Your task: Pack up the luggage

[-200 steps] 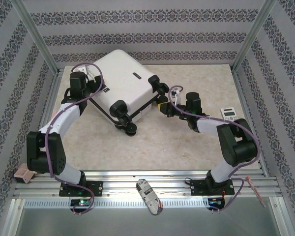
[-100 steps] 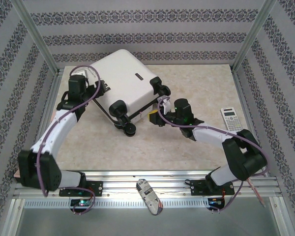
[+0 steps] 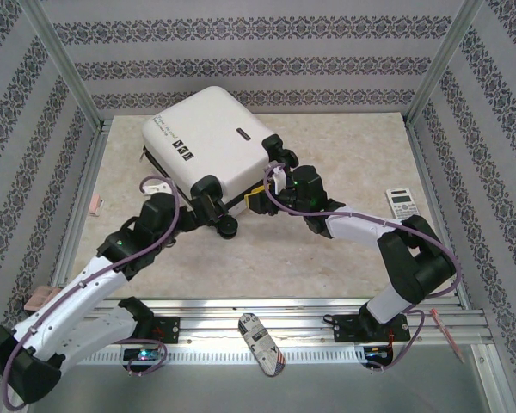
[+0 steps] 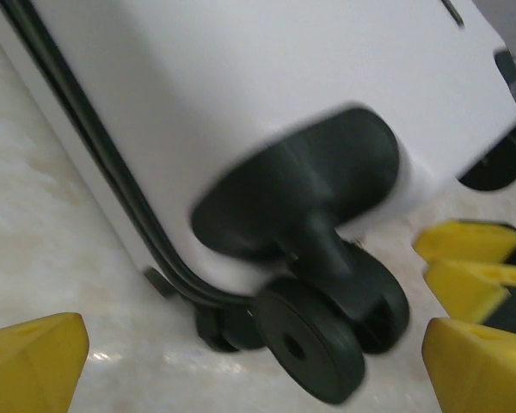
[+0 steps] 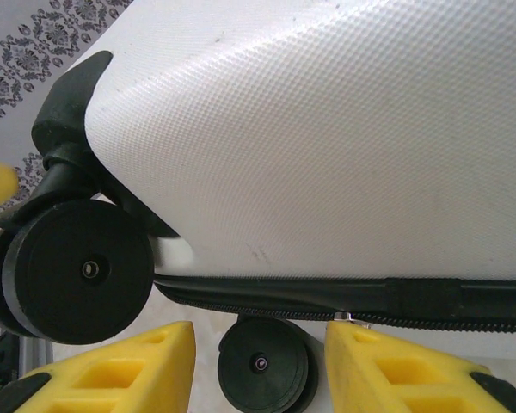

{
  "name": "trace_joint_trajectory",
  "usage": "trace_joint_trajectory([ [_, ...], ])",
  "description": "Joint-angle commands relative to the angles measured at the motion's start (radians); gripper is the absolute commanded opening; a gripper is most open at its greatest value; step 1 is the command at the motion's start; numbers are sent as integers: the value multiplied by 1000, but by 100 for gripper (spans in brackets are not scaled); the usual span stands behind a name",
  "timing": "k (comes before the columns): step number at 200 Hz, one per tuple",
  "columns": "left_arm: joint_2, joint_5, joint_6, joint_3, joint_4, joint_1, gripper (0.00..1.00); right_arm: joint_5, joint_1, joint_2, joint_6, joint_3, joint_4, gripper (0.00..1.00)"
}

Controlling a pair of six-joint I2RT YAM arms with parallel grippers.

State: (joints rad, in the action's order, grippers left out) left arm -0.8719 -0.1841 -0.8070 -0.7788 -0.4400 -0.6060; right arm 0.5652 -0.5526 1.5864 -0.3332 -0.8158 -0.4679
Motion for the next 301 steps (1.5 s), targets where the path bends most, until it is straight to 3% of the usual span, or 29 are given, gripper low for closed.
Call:
trace_joint_trajectory([
  [1, -52, -91, -131, -1, 48, -90, 100, -2, 2, -26, 18, 9, -21, 44],
  [29, -171, -122, -132, -54, 72, -148, 100, -13, 17, -60, 23, 52, -15, 45],
  [93, -349, -221, -102, -140, 29, -159, 100, -17, 54, -128, 28, 132, -23, 45],
  [150, -439, -269, 6, -192, -9, -136, 89, -19, 56, -115, 29, 140, -30, 45],
  [193, -446, -190, 186, -221, -11, -33, 77, -48, 46, -97, 33, 133, -29, 44],
  [249, -509, -25, 405, -277, 70, 98, 68, -117, 5, -37, 18, 107, -40, 40],
  [301, -575, 118, 402, -333, 104, 120, 63, -289, -74, 41, -10, 89, -98, 40],
])
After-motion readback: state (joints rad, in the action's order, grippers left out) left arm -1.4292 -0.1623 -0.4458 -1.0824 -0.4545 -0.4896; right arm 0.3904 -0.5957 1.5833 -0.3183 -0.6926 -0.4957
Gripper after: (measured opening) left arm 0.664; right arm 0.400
